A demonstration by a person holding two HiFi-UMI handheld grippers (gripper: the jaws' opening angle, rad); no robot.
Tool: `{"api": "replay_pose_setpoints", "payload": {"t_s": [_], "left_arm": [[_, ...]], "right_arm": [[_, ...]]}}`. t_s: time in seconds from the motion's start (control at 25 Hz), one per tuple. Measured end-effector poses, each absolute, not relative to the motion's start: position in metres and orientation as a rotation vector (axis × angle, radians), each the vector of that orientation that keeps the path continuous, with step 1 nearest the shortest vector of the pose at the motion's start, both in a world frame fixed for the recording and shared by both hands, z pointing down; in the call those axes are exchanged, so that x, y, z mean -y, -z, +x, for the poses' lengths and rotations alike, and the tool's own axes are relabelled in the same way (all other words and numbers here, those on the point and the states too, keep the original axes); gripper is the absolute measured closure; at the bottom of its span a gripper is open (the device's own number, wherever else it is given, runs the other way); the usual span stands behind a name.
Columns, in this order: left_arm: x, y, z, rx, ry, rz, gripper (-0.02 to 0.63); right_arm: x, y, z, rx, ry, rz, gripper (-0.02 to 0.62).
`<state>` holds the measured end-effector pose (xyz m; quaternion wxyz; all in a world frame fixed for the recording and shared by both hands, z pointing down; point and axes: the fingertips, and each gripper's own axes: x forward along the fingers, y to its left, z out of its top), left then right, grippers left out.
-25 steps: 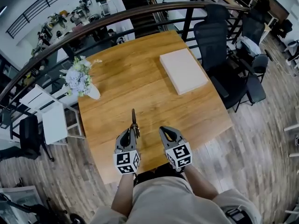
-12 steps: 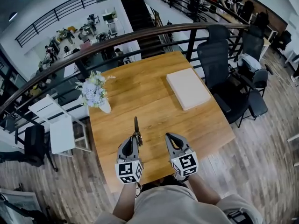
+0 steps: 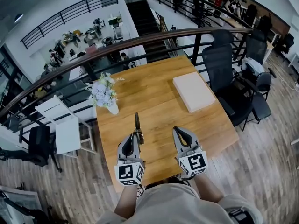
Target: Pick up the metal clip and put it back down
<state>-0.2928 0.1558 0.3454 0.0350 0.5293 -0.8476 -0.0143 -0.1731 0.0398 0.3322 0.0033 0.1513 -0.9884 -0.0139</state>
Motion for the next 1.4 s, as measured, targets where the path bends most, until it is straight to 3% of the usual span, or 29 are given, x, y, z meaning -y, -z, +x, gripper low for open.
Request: {"api": "replay_pose_setpoints", "payload": {"t_s": [0.88, 1.4], "left_arm": [[-0.221, -0.349, -0.313, 2.601, -0.011, 1.613, 0.580], [-0.233, -0.369, -0.294, 2.494, -0.060, 1.776, 0.580]], "right_arm": [[-0.109, -0.348, -0.219, 3.074, -0.004, 0.355, 0.569], [-0.140, -0.380, -0.202, 2.996, -0.030, 0.471, 0.569]]}}
